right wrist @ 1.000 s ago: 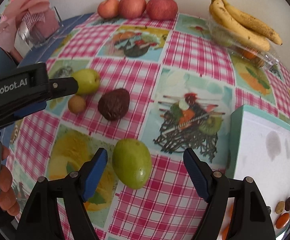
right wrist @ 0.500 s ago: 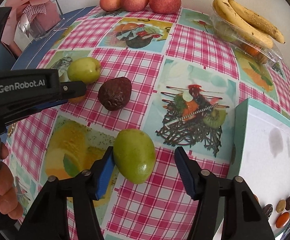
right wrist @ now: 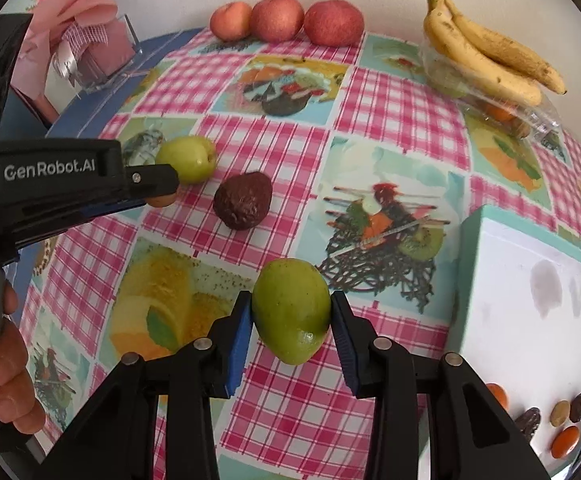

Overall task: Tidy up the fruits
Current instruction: 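Grasp the green pear with the right tool while the left tool grasps the small kiwi, then carry the green pear and small kiwi over the white tray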

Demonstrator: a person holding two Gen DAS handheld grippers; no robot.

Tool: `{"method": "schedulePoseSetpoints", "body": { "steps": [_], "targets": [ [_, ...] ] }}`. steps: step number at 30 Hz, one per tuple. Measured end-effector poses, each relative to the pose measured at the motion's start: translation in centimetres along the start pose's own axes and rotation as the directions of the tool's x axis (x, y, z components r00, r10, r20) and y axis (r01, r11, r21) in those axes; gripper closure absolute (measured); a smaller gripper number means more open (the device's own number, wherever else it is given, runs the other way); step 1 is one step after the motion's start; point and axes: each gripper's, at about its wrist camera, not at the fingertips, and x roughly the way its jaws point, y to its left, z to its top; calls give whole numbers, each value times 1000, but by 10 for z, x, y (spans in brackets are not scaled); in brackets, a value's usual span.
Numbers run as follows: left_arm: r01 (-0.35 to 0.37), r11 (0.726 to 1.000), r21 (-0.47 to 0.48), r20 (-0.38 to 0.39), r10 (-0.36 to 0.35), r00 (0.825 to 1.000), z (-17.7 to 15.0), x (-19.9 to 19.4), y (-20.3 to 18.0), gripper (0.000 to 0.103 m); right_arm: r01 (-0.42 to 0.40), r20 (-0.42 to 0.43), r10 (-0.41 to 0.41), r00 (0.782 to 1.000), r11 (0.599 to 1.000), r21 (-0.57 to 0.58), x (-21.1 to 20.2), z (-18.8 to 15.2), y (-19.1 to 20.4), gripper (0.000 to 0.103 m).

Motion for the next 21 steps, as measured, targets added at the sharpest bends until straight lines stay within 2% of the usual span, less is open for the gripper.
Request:
{"method": "schedulePoseSetpoints", "body": {
  "steps": [10, 21],
  "targets": [
    [3, 1000, 31, 56, -4, 998, -7, -31, -18, 75, -1, 47, -2, 999, 998, 63, -38, 0, -24, 63],
    [10, 998, 65, 50, -13, 999, -18, -40, -36, 75, 4, 47, -14, 999, 979, 202, -62, -12, -69, 63]
  ]
}}
